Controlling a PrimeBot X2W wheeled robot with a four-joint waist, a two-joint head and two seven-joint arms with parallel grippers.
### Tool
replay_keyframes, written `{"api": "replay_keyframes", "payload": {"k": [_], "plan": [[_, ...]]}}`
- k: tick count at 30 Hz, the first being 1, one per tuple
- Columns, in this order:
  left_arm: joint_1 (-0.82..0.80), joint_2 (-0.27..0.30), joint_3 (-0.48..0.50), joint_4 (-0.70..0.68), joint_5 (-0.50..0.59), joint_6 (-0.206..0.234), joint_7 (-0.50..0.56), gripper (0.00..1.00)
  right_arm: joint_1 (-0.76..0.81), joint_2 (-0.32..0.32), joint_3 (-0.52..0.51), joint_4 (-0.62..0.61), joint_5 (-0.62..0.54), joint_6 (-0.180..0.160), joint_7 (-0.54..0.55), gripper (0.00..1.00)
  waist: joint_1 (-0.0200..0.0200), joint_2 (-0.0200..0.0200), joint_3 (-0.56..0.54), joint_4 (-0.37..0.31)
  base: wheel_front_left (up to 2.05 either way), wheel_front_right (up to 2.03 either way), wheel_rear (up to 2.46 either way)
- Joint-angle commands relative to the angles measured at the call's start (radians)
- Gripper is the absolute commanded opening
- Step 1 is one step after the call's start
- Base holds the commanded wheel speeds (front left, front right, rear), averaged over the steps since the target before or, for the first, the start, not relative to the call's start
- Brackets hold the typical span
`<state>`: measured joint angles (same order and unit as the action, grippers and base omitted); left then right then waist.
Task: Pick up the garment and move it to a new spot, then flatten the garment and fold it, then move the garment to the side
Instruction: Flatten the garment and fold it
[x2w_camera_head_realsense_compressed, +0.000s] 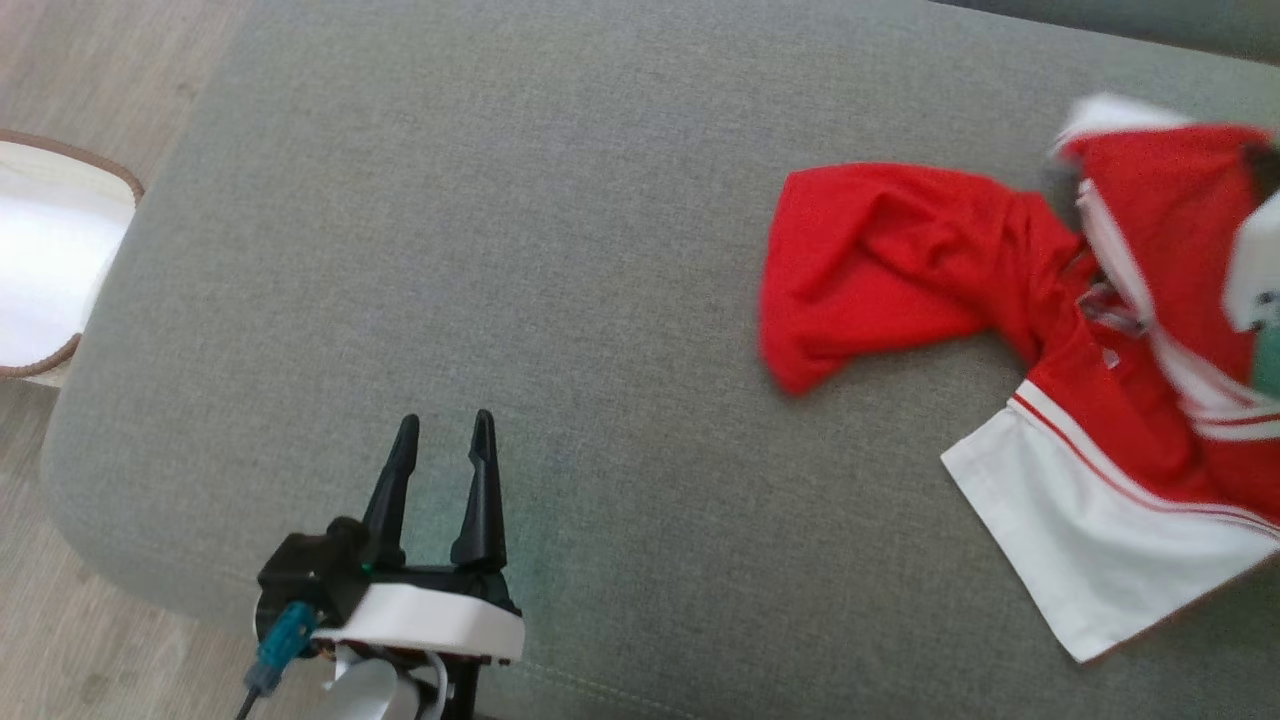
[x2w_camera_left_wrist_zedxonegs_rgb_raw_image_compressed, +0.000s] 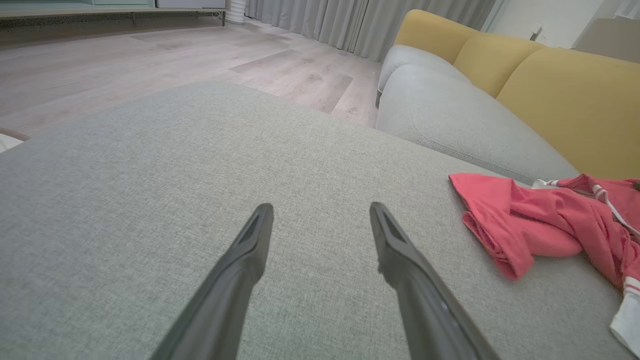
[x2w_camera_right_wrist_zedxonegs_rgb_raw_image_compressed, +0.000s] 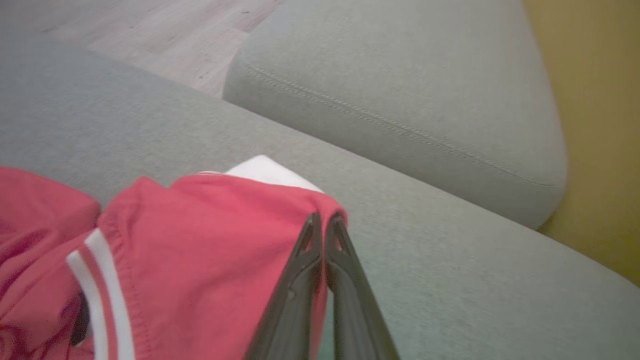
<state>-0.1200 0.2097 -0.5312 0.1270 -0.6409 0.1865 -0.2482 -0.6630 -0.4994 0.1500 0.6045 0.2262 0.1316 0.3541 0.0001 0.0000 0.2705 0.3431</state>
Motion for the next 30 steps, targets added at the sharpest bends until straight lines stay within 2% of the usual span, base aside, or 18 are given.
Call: {"api": "replay_keyframes", "payload": {"k": [1, 4, 5, 6, 7, 11, 16, 21, 27, 30], "plan": [[-0.042, 0.007, 0.041, -0.021, 0.014, -0.002, -0.012, 1.0, -0.024, -0.023, -0.008, -0.02, -0.019, -0.001, -0.022, 0.0, -0.0001, 0.0, 0.003, -0.003, 0.0, 0.0, 0.0], [-0.049, 0.004, 0.042, -0.017, 0.019, -0.007, -0.012, 1.0, -0.043, -0.026, -0.07, 0.029, -0.076, -0.001, -0.063, 0.0, -0.0001, 0.0, 0.009, -0.007, 0.0, 0.0, 0.0], [-0.05, 0.003, 0.042, -0.017, 0.021, -0.009, -0.012, 1.0, -0.048, -0.026, -0.091, 0.046, -0.096, -0.001, -0.079, 0.21, -0.0001, 0.0, 0.011, -0.008, 0.0, 0.0, 0.0], [-0.052, 0.001, 0.041, -0.016, 0.022, -0.01, -0.012, 1.0, -0.051, -0.024, -0.101, 0.064, -0.11, -0.001, -0.092, 0.67, -0.0001, 0.0, 0.012, -0.008, 0.0, 0.0, 0.0], [-0.053, 0.0, 0.041, -0.015, 0.023, -0.012, -0.013, 1.0, -0.054, -0.022, -0.105, 0.077, -0.124, -0.001, -0.107, 1.0, -0.0001, 0.0, 0.013, -0.008, 0.0, 0.0, 0.0], [-0.054, -0.004, 0.04, -0.01, 0.028, -0.016, -0.013, 1.0, -0.08, 0.015, -0.09, 0.092, -0.14, -0.001, -0.163, 1.0, -0.0001, 0.0, 0.011, -0.006, 0.0, 0.0, 0.0], [-0.05, -0.008, 0.037, -0.006, 0.031, -0.021, -0.013, 1.0, -0.134, 0.091, 0.029, 0.054, -0.081, -0.001, -0.156, 1.0, -0.0001, 0.0, 0.004, 0.001, 0.0, 0.0, 0.0], [-0.052, -0.016, 0.027, 0.0, 0.033, -0.027, -0.013, 1.0, -0.16, 0.13, 0.172, 0.063, 0.041, -0.001, -0.008, 1.0, -0.0001, 0.0, -0.002, 0.024, 0.0, 0.0, 0.0], [-0.045, -0.023, 0.023, 0.009, 0.03, -0.031, -0.013, 1.0, -0.157, 0.099, 0.288, 0.116, 0.131, -0.001, 0.194, 1.0, -0.0001, 0.0, -0.006, 0.06, 0.0, 0.0, 0.0], [-0.039, -0.023, 0.025, 0.011, 0.03, -0.031, -0.013, 1.0, -0.15, 0.082, 0.31, 0.127, 0.169, -0.001, 0.247, 1.0, -0.0001, 0.0, -0.008, 0.069, 0.0, 0.0, 0.0]]}}
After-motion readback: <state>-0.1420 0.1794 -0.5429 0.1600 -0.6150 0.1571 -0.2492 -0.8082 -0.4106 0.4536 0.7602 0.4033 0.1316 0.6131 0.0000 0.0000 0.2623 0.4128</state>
